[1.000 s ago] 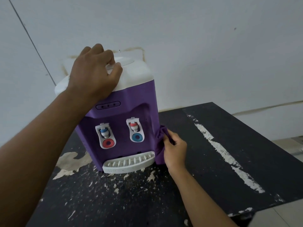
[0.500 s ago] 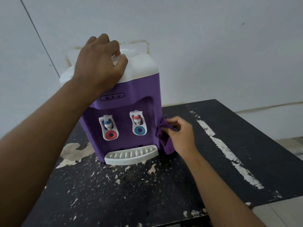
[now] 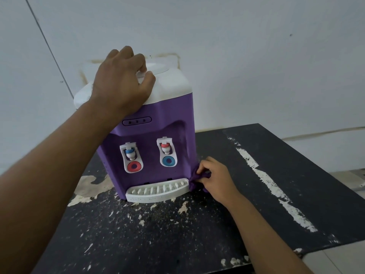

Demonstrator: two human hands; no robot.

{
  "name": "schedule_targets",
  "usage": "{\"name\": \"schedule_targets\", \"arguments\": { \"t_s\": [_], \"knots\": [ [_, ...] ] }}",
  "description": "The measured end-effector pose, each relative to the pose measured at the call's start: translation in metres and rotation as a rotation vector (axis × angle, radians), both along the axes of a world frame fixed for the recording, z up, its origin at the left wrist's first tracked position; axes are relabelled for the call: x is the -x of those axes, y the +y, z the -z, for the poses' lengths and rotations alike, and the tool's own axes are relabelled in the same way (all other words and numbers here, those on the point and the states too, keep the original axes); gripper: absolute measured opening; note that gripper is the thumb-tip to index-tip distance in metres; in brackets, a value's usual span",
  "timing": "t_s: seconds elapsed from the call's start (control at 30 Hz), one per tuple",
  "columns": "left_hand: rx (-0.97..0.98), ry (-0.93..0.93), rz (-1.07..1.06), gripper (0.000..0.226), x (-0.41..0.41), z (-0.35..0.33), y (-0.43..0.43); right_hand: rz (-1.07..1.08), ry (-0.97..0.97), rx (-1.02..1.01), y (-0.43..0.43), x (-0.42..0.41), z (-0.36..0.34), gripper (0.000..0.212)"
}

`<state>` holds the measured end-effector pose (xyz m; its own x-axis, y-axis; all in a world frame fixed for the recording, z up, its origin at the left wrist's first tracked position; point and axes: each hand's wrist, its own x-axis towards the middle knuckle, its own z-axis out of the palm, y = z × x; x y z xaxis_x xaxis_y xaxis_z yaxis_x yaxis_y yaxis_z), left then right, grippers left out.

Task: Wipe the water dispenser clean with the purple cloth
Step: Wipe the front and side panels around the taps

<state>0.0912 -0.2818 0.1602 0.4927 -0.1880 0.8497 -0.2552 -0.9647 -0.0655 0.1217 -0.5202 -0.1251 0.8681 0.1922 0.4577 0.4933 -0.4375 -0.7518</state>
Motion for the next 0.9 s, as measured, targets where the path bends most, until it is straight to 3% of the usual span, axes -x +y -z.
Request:
{"name": "schedule_targets", "arguments": {
  "t_s": [0.07,0.33,0.47,0.57,0.7,0.8,0.9],
  "knots": [
    [-0.001,-0.004,-0.001,0.029,-0.001,0.000,0.000,0.010,-0.058,0.010,0.000,0.001,-0.015,0.037],
    [0.002,-0.020,0.011,0.034,-0.005,0.001,0.002,0.119,-0.481,-0.384,0.022,0.001,-0.122,0.021],
    [0.005,-0.024,0.005,0.033,-0.005,0.001,0.004,0.183,-0.540,-0.434,0.032,-0.008,-0.119,0.024],
    [0.004,-0.028,-0.004,0.032,-0.006,0.001,0.004,0.249,-0.515,-0.328,0.030,-0.002,-0.075,0.029],
    [0.007,-0.031,0.000,0.031,-0.007,0.001,0.004,0.245,-0.602,-0.042,0.028,0.017,-0.027,0.025],
    [0.015,-0.036,0.015,0.032,-0.006,0.001,0.004,0.274,-0.689,0.065,0.035,0.021,-0.041,0.021],
    [0.013,-0.035,0.015,0.032,-0.005,0.001,0.005,0.341,-0.806,0.030,0.040,0.015,-0.081,0.016]
  ]
}}
